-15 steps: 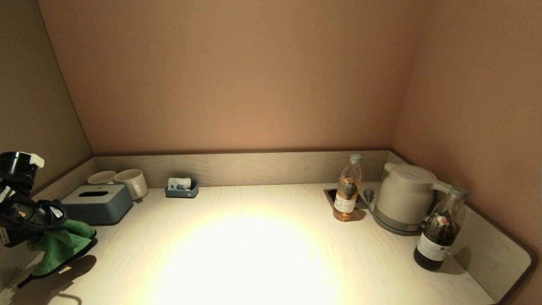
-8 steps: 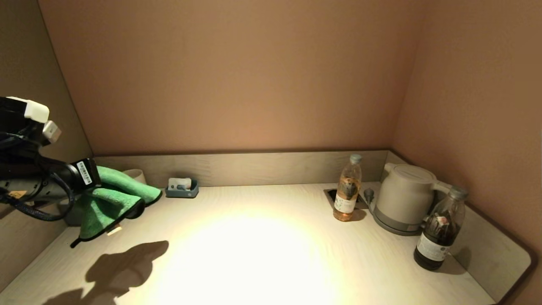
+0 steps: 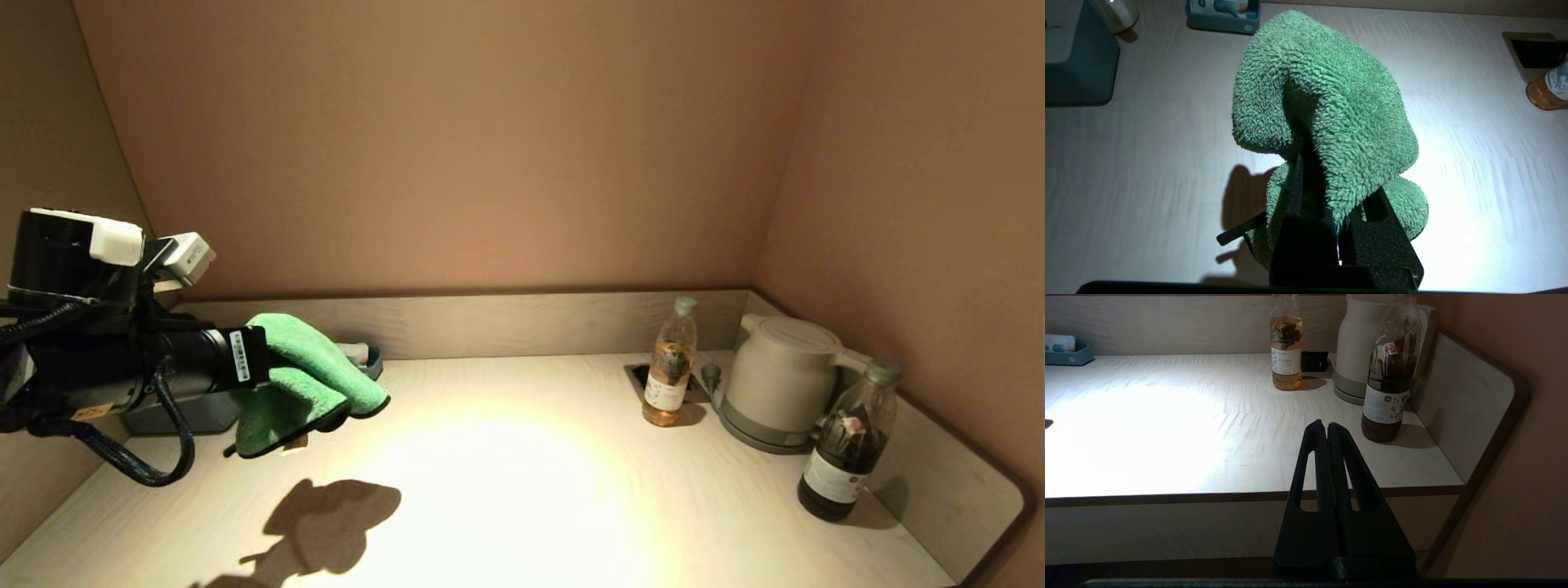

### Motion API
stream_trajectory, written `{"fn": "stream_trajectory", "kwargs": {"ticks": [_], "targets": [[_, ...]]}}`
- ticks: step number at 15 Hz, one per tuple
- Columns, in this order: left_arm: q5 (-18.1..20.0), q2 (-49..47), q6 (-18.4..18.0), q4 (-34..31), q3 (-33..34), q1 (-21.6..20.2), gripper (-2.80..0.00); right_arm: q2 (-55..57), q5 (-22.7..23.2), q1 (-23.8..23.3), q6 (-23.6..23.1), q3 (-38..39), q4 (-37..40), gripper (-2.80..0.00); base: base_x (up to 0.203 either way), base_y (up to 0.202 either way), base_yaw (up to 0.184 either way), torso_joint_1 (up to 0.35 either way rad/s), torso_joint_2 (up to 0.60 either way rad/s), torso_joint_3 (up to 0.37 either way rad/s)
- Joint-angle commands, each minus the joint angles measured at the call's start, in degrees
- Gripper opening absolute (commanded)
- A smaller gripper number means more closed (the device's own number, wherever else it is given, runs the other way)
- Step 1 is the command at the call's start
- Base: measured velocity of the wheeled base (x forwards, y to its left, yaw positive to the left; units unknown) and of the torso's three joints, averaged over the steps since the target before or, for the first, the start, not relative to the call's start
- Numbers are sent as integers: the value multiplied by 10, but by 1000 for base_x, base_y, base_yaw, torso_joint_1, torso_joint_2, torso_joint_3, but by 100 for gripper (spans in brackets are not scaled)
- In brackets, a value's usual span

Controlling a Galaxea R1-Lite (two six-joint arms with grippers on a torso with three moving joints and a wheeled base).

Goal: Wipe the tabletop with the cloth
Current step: Sweep the stains on the table

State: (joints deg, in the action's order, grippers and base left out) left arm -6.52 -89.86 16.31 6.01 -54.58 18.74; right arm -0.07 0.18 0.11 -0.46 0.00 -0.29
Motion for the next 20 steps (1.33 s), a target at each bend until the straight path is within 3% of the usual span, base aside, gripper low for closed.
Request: {"fn": "stream_trajectory", "kwargs": {"ticks": [1,4,6,8,13,20], "targets": [[23,-34,-29,74,43,3,-280,1,0,1,0,0,0,-280,0,0,0,0,0,0],[39,-120,-88,155,68,19,-280,1,0,1,0,0,0,-280,0,0,0,0,0,0],[40,-177,-103,243,74,43,-280,1,0,1,0,0,0,-280,0,0,0,0,0,0],[39,-221,-107,279,69,66,-280,1,0,0,0,0,0,-280,0,0,0,0,0,0],[35,-288,-69,284,19,114,-280,1,0,1,-1,0,-1,-280,0,0,0,0,0,0],[0,-353,-59,282,-1,169,-280,1,0,1,0,0,-1,-280,0,0,0,0,0,0]]}}
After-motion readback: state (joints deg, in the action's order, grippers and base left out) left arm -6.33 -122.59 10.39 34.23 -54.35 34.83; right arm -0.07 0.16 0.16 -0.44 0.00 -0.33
